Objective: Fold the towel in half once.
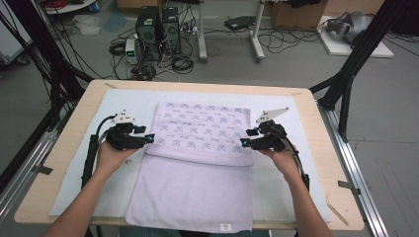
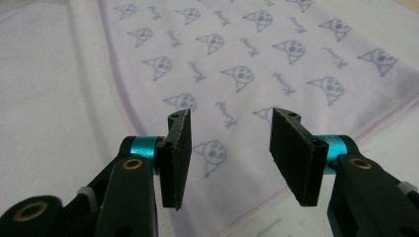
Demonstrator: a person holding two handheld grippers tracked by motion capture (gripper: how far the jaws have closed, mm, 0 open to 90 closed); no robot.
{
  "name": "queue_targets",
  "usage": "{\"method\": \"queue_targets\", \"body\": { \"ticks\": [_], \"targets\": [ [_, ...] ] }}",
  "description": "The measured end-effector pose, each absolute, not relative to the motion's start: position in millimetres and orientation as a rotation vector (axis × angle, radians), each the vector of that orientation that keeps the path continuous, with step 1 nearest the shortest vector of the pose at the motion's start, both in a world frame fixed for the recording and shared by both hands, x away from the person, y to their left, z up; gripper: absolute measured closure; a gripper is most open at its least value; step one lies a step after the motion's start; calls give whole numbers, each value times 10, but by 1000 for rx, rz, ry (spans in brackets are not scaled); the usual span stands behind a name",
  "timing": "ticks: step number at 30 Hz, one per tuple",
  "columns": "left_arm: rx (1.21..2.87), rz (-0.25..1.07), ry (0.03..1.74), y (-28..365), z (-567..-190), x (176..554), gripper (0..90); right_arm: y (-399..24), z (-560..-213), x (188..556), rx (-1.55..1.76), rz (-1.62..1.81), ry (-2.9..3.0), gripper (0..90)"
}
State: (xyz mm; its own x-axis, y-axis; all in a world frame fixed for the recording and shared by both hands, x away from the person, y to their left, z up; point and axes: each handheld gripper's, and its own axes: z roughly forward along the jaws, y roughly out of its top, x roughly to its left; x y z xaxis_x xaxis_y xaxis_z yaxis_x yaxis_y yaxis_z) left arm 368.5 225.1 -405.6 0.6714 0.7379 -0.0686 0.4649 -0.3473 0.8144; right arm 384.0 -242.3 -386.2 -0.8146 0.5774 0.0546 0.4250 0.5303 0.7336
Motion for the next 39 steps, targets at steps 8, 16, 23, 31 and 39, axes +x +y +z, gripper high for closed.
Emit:
{"method": "queue_targets", "body": {
  "ticks": [8,16,23,31,39],
  "targets": [
    [2079,314,887,2219,-4214,3563,445,-2350,-4027,3562,821,1160,2610,448],
    [2120,284,833,2223,-4372,3511,764,-2286,-4120,3544,830,1033,2714,449],
    [2060,325,816,2356,-4325,3372,858,-2335,-4231,3496,752,1021,2811,863],
    [2037,386,723,2420,-4130,2982,865,-2409,-3908,3125,632,1209,2707,869],
    [2075,320,682,2536,-4210,2402,835,-2434,-3978,2568,519,1248,2760,847]
  ]
}}
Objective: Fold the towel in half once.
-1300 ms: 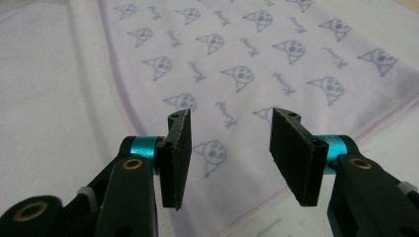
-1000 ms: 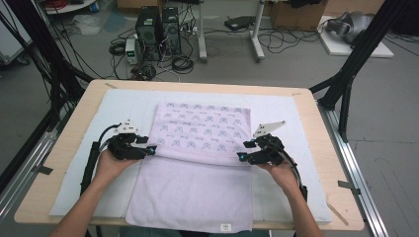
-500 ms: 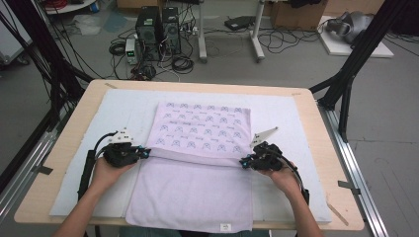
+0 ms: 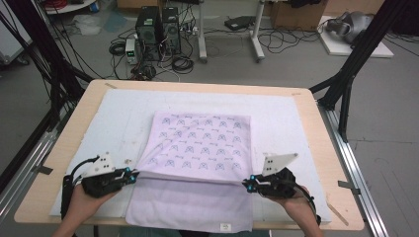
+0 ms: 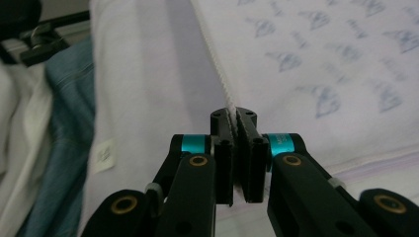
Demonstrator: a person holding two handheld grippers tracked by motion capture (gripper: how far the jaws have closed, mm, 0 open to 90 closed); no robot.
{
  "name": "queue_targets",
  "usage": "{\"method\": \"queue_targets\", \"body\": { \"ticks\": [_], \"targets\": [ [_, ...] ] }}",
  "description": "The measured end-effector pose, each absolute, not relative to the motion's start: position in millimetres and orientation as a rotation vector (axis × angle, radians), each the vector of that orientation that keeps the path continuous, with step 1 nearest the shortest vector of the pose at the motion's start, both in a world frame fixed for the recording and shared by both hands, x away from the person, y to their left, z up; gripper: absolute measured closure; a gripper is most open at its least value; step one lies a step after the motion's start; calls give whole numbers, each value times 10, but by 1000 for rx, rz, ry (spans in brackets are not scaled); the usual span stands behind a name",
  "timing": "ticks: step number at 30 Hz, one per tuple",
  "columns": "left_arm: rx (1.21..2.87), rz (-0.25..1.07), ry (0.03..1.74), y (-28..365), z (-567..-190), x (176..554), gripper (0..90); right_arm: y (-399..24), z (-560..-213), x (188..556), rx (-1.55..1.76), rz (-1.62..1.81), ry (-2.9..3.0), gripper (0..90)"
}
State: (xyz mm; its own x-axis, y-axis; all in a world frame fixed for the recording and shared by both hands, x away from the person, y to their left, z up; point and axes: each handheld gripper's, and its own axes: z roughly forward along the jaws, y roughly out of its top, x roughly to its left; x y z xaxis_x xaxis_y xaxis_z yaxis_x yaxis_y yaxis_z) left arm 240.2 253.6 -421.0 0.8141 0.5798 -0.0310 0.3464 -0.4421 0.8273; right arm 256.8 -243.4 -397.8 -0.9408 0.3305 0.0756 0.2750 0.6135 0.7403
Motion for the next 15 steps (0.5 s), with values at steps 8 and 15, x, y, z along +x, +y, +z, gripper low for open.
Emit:
{"method": "queue_targets", "body": {
  "ticks": [8,15],
  "targets": [
    [2055,273,698,2513,-4205,2429,531,-2427,-3993,2613,547,1290,2739,650],
    [2030,255,693,2489,-4197,2524,544,-2332,-4284,2712,582,1194,2804,624]
  ]
}}
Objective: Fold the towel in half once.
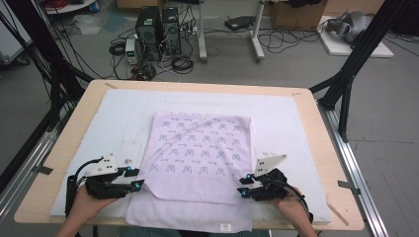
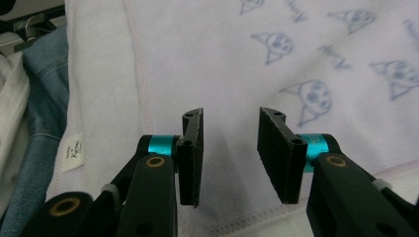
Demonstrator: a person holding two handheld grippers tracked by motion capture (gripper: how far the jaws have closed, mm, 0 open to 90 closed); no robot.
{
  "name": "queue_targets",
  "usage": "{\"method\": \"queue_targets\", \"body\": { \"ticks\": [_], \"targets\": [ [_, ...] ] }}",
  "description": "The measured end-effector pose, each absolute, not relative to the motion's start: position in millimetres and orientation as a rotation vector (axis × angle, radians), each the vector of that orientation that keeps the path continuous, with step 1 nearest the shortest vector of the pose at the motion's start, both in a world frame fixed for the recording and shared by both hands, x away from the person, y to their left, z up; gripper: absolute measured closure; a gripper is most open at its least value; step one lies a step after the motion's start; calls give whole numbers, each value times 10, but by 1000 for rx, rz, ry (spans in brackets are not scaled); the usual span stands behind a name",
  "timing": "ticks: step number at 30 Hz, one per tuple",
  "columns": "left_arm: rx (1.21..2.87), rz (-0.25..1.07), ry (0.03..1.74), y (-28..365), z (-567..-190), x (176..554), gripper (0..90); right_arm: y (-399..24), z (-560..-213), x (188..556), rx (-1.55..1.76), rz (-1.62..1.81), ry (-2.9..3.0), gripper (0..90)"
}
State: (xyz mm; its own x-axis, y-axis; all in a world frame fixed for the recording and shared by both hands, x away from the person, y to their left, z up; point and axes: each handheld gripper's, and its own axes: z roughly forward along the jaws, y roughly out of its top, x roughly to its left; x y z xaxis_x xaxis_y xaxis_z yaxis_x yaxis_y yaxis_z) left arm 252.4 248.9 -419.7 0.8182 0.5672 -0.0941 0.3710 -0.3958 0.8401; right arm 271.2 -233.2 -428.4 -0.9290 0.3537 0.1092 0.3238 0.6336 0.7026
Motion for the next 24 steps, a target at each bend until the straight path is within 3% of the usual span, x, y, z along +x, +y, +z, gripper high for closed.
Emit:
{"method": "queue_targets", "body": {
  "ticks": [9,12,14,18,24],
  "targets": [
    [2051,263,685,2507,-4131,2501,553,-2281,-4369,2638,551,1119,2803,640],
    [2122,237,670,2393,-4264,2513,581,-2263,-4366,2625,544,1100,2792,702],
    [2171,225,640,2319,-4353,2517,640,-2264,-4356,2633,571,1093,2794,773],
    [2206,239,583,2244,-4438,2486,856,-2240,-4340,2634,551,1071,2807,868],
    [2188,253,584,2271,-4390,2469,884,-2271,-4284,2650,571,1109,2808,874]
  ]
}}
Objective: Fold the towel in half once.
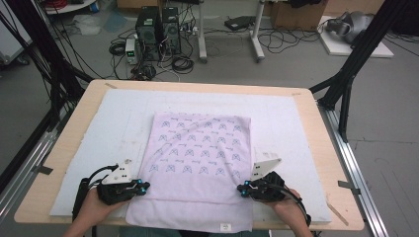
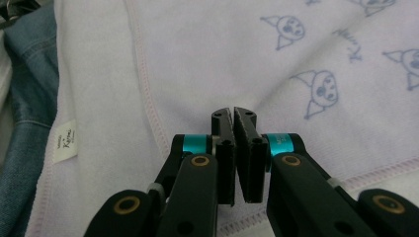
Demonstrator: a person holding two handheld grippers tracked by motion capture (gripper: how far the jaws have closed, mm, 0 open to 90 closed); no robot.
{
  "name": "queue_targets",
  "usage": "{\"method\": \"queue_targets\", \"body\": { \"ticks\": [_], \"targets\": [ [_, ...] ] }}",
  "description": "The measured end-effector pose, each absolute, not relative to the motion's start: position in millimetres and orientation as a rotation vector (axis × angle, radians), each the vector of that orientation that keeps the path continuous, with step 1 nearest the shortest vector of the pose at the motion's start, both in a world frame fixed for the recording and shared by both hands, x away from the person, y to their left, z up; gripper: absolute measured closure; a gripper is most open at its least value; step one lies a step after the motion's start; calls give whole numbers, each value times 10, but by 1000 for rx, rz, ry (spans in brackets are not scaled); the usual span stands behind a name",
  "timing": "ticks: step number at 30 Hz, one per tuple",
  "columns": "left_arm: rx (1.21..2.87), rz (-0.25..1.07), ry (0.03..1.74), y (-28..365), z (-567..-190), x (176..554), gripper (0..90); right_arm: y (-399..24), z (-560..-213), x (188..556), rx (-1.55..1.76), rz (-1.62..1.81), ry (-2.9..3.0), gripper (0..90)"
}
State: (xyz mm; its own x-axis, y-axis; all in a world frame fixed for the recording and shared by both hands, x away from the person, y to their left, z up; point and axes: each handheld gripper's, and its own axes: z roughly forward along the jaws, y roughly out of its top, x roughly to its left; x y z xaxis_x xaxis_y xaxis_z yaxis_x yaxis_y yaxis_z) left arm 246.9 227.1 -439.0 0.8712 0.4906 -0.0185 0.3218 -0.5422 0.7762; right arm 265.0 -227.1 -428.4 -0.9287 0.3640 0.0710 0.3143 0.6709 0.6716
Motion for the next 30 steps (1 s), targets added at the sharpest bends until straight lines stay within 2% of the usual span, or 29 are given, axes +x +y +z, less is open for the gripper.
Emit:
{"method": "queue_targets", "body": {
  "ticks": [9,15,18,21,22,24,27,30],
  "targets": [
    [2124,290,578,2375,-4176,2391,888,-2316,-4074,2626,560,1185,2774,874],
    [2150,229,587,2363,-4304,2361,893,-2299,-4127,2591,560,1166,2785,873],
    [2176,214,613,2315,-4376,2389,711,-2306,-4184,2602,567,1159,2800,871],
    [2197,242,640,2261,-4417,2437,560,-2309,-4237,2610,573,1144,2807,870],
    [2202,251,639,2245,-4428,2448,536,-2310,-4261,2614,575,1142,2808,870],
    [2205,269,622,2216,-4441,2457,577,-2316,-4303,2615,587,1151,2811,870],
    [2199,277,616,2186,-4442,2449,787,-2315,-4364,2611,602,1158,2812,870],
    [2188,288,625,2184,-4431,2443,862,-2321,-4381,2615,611,1176,2805,870]
  ]
}}
